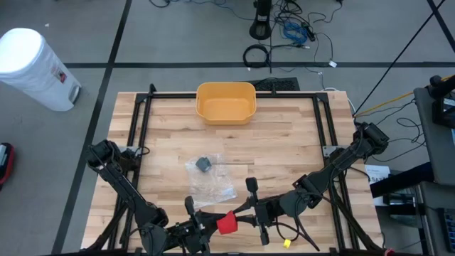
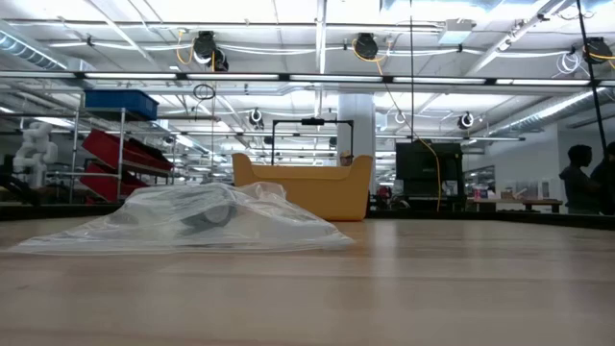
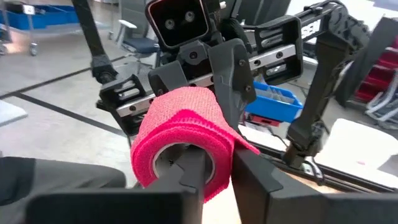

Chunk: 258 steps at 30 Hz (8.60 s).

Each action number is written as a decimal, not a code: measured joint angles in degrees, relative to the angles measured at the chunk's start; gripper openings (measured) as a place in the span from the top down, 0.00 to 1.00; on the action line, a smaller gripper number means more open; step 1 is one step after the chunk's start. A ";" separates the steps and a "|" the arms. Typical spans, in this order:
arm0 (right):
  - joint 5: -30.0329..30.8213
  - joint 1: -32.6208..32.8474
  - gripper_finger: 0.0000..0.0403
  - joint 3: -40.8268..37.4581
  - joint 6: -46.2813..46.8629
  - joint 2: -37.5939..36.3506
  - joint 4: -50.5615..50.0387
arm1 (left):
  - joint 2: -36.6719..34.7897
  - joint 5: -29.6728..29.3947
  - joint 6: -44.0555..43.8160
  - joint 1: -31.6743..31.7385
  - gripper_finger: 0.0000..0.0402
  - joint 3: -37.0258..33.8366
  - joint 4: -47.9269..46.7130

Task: Roll bandage
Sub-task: Roll the red bandage, then put the red bandage into the transparent zip bag

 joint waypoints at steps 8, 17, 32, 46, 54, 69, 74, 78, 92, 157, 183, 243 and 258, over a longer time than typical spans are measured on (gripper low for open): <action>7.92 2.31 0.67 0.02 -4.90 0.02 -0.96 | 0.00 0.06 0.34 -1.10 0.86 0.00 0.29; 11.38 6.91 0.57 0.04 -21.16 -0.20 -0.09 | -0.17 3.49 0.17 -1.97 0.86 0.00 0.78; 10.81 9.73 0.57 0.06 -38.02 2.96 11.08 | -0.20 7.53 -0.29 -1.96 0.86 0.00 2.11; 9.55 9.97 0.57 0.04 -55.92 8.75 23.27 | -0.22 9.48 -1.87 -1.98 0.86 -0.02 1.96; 10.69 9.95 0.57 0.04 -58.14 8.94 25.98 | -0.31 9.84 -2.06 -1.98 0.86 -0.04 2.08; 8.17 7.52 0.59 0.02 -53.45 8.90 25.16 | -0.28 11.49 -1.93 -1.94 0.86 -0.11 1.66; 6.44 6.81 0.67 0.02 -52.34 9.10 24.79 | -0.28 11.41 -1.98 -1.91 0.86 -0.11 1.84; 5.99 6.74 0.73 0.02 -52.15 9.18 24.74 | -0.28 11.34 -2.01 -1.91 0.86 -0.11 1.88; 6.20 6.89 0.90 0.02 -52.08 9.18 24.74 | -0.28 10.14 -1.82 -2.19 0.81 -0.09 1.84; 48.04 23.46 0.90 -0.02 -61.18 2.47 33.77 | 10.87 30.14 -61.61 11.36 0.63 -0.04 -58.18; 48.10 23.43 0.90 -0.02 -60.94 2.47 33.79 | 16.96 21.32 -67.65 13.24 0.41 -0.09 -63.92; 48.08 23.43 0.90 0.02 -60.94 2.49 33.77 | 16.96 19.27 -73.62 15.09 0.93 -0.11 -84.09; 48.08 23.41 0.90 0.02 -60.96 2.49 33.79 | 16.86 24.11 -73.86 17.43 0.67 -0.48 -84.96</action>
